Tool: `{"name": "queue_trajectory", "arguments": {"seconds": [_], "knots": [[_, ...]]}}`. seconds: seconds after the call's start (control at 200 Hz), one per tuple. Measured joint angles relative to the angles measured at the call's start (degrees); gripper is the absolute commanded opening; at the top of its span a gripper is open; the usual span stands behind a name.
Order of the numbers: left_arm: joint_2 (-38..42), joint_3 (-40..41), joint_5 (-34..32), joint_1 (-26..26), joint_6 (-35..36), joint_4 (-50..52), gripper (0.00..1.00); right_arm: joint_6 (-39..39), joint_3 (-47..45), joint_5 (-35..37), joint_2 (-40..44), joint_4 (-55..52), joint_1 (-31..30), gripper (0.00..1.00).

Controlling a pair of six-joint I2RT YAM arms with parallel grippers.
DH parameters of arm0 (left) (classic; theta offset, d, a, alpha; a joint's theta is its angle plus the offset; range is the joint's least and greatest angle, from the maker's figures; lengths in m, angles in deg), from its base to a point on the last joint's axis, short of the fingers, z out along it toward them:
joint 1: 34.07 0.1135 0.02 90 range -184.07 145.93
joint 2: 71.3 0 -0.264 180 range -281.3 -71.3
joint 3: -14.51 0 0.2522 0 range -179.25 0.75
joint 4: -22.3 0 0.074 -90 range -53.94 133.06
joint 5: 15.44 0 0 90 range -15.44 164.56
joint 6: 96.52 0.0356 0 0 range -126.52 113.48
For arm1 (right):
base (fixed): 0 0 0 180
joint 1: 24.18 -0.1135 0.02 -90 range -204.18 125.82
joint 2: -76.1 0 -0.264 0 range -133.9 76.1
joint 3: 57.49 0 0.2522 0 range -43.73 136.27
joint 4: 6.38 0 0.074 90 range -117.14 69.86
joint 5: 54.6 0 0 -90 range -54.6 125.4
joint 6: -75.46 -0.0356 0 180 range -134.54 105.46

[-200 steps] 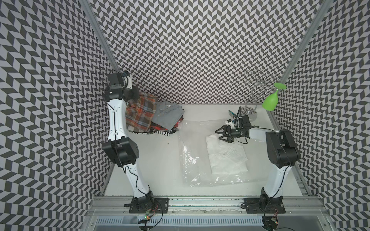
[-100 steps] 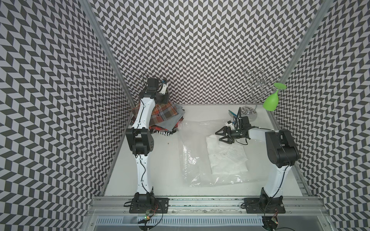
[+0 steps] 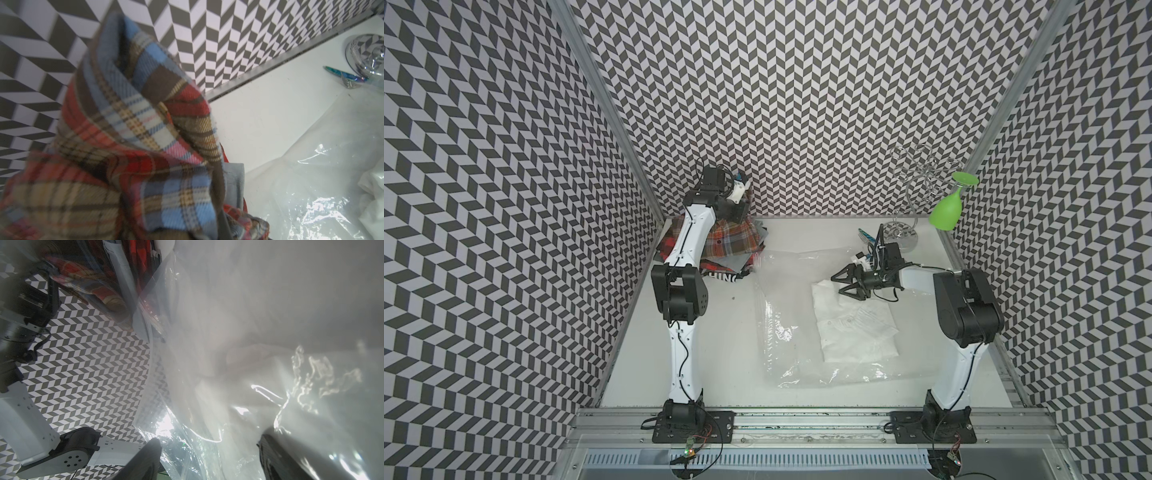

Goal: Take the shirt out of the vacuum bag
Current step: Place the shirt at the corner of the board.

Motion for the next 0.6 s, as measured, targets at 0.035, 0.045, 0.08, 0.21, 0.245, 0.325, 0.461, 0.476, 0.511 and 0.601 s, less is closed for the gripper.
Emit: {"name": "queue_trajectory", "arguments": {"seconds": [0.035,0.045,0.08,0.21,0.245,0.325,0.461,0.476,0.511,0.601], "knots": [[-0.02,0.92,-0.15,-0.17,0.17,0.22,0.0,0.17,0.0,0.02,0.0,-0.02,0.0,0.77],[-0.02,1.05,-0.17,-0.2,0.22,0.26,0.0,0.2,0.0,0.04,0.0,-0.02,0.0,0.77],[-0.09,1.6,-0.24,-0.22,0.28,0.37,0.07,0.37,0.0,0.11,0.0,-0.13,0.0,0.77],[-0.22,1.75,-0.61,-0.15,-0.11,-0.07,0.62,0.63,0.0,0.15,0.0,-0.28,0.0,0.77],[-0.17,1.75,-0.61,-0.02,-0.5,-0.39,0.98,0.66,0.02,0.17,0.0,-0.35,0.0,0.77],[0.31,2.34,-0.55,0.39,-2.38,-1.86,0.99,0.68,0.15,0.2,0.0,-0.59,0.0,0.77],[4.15,4.72,-0.44,1.22,-6.75,-4.81,0.99,1.03,0.7,0.63,0.0,-1.42,0.0,0.77],[4.98,5.2,-0.42,1.33,-7.45,-5.38,0.99,1.05,0.79,0.68,0.0,-1.49,0.0,0.77],[7.34,6.82,-0.42,1.53,-8.9,-6.82,0.99,1.09,0.96,0.85,0.0,-1.53,0.0,0.77],[16.04,13.42,-0.28,2.38,-13.33,-11.39,0.99,1.38,1.31,1.27,0.0,-1.68,0.0,0.77]]}}
